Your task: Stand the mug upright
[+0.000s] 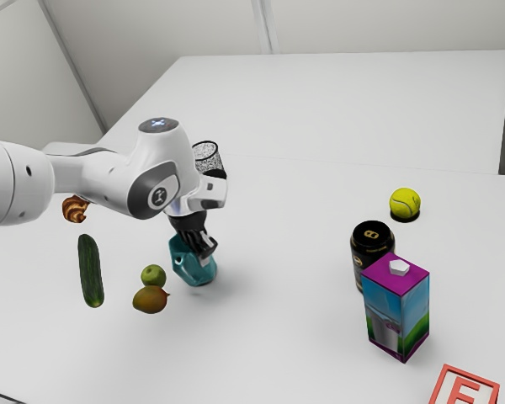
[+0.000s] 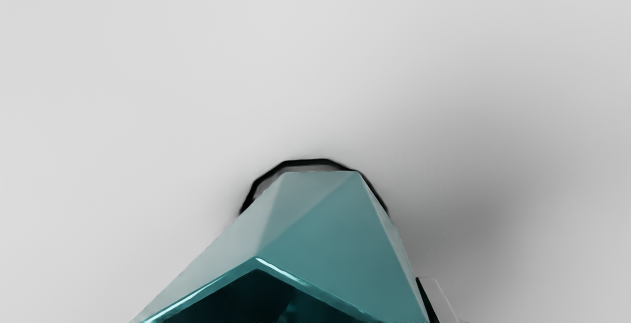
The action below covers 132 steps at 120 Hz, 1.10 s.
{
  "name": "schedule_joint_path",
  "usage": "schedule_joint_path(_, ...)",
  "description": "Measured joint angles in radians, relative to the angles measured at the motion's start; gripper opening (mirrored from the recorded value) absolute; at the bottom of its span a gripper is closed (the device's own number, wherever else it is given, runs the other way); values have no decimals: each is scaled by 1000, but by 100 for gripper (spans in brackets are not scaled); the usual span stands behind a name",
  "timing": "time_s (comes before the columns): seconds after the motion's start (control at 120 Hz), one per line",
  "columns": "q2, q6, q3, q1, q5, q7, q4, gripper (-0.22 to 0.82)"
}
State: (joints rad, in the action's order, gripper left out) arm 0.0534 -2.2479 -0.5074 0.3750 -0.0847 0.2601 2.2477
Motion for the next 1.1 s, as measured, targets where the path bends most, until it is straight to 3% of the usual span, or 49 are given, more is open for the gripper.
schedule_joint_path(0.292,-7,0,-2,-7,5,-19,0,27)
schedule_joint_path(0.483,-64,17,-24,13,6,-25,-10,46)
schedule_joint_path(0.733,-104,101,-27,-10,38,-50,-119,56)
schedule_joint_path(1.033,-48,347,-9,2,58,-138,-480,59)
schedule_joint_path(1.1,12,428,50,-64,53,-152,-620,60)
